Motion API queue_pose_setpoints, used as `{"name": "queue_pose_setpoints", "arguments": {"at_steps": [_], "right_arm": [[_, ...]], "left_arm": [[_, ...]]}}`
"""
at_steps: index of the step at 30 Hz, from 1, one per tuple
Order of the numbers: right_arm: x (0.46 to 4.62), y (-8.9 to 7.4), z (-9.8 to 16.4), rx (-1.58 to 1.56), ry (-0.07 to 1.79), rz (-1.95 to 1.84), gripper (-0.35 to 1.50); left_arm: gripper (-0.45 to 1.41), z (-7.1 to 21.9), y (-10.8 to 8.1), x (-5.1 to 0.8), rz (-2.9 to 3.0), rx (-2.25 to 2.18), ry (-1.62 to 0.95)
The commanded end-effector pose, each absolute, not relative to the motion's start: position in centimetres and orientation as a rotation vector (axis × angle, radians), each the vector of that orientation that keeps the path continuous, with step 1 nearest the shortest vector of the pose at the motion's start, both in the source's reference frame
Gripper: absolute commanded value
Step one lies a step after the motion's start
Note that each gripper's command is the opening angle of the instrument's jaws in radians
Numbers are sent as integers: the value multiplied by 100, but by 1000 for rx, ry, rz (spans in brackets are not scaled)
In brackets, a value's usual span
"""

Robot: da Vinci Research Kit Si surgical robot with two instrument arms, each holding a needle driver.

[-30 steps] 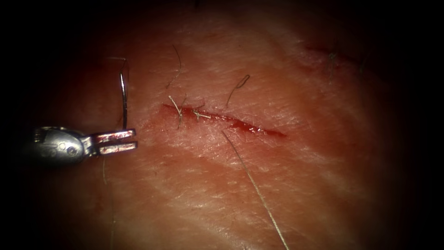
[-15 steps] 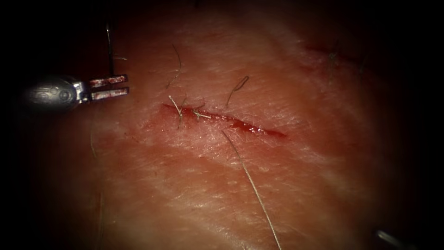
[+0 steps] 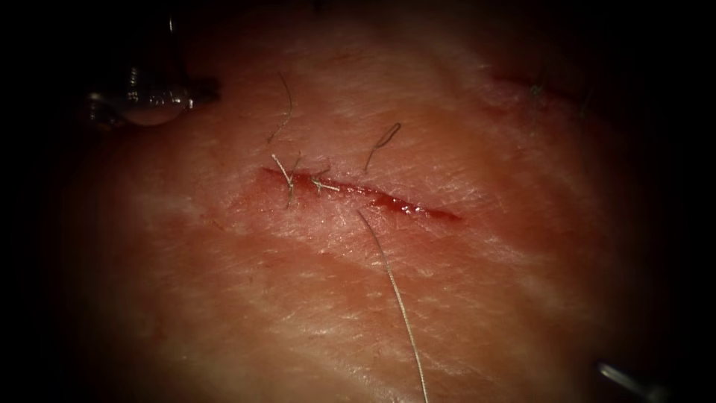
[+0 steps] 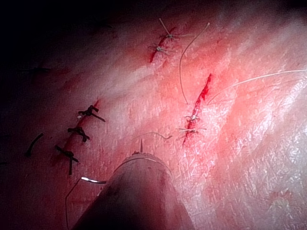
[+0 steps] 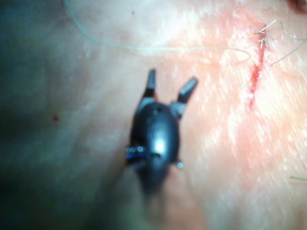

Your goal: Wound Closure

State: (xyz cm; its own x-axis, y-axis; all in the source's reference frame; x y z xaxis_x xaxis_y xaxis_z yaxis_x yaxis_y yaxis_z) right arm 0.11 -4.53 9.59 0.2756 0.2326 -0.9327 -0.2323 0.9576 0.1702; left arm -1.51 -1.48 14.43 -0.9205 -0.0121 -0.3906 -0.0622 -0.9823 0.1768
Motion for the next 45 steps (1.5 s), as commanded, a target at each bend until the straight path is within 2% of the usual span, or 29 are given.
{"name": "queue_pose_setpoints", "arguments": {"at_steps": [1, 2, 3, 4, 6, 7, 8, 10, 11, 14, 25, 28, 30, 31, 33, 39, 45], "right_arm": [[21, -460, 966, 0, 1257, 315, 148], [21, -460, 966, 0, 1257, 315, 148], [25, -461, 967, -4, 1258, 317, 148], [27, -462, 968, -6, 1257, 318, 148], [30, -463, 970, -8, 1257, 318, 148], [34, -464, 972, -12, 1256, 319, 148], [35, -465, 974, -14, 1259, 319, 148], [37, -465, 977, -16, 1258, 320, 148], [38, -465, 977, -17, 1258, 319, 148], [38, -468, 977, -16, 1257, 316, 148], [39, -469, 979, -22, 1263, 321, 148], [39, -466, 978, -25, 1266, 326, 146], [39, -465, 977, -27, 1270, 330, 146], [39, -462, 976, -29, 1273, 336, 144], [39, -454, 975, -35, 1281, 352, 144], [38, -446, 976, -42, 1287, 367, 143], [38, -446, 976, -49, 1295, 373, 143]], "left_arm": [[-27, 1453, -145, -154, 3011, -610, 283], [-27, 1453, -145, -154, 3011, -610, 283], [34, 1457, -138, -153, 2922, -617, 217], [57, 1458, -136, -155, 2845, -656, 164], [62, 1458, -135, -158, 2759, -705, 115], [99, 1454, -138, -166, 2612, -848, 43], [108, 1451, -140, -170, 2574, -896, 29], [113, 1444, -145, -180, 2548, -937, 11], [123, 1437, -147, -185, 2539, -941, -1], [125, 1418, -152, -188, 2531, -959, -52], [99, 1344, -249, -208, 2805, -1297, -42], [73, 1323, -310, -238, 2911, -1432, -35], [67, 1321, -318, -245, 2926, -1449, -28], [59, 1319, -331, -260, 2960, -1487, 0], [54, 1319, -347, -289, 2994, -1550, 33], [47, 1347, -395, -349, 3189, -1627, 64], [47, 1349, -401, -364, 3229, -1611, 128]]}}
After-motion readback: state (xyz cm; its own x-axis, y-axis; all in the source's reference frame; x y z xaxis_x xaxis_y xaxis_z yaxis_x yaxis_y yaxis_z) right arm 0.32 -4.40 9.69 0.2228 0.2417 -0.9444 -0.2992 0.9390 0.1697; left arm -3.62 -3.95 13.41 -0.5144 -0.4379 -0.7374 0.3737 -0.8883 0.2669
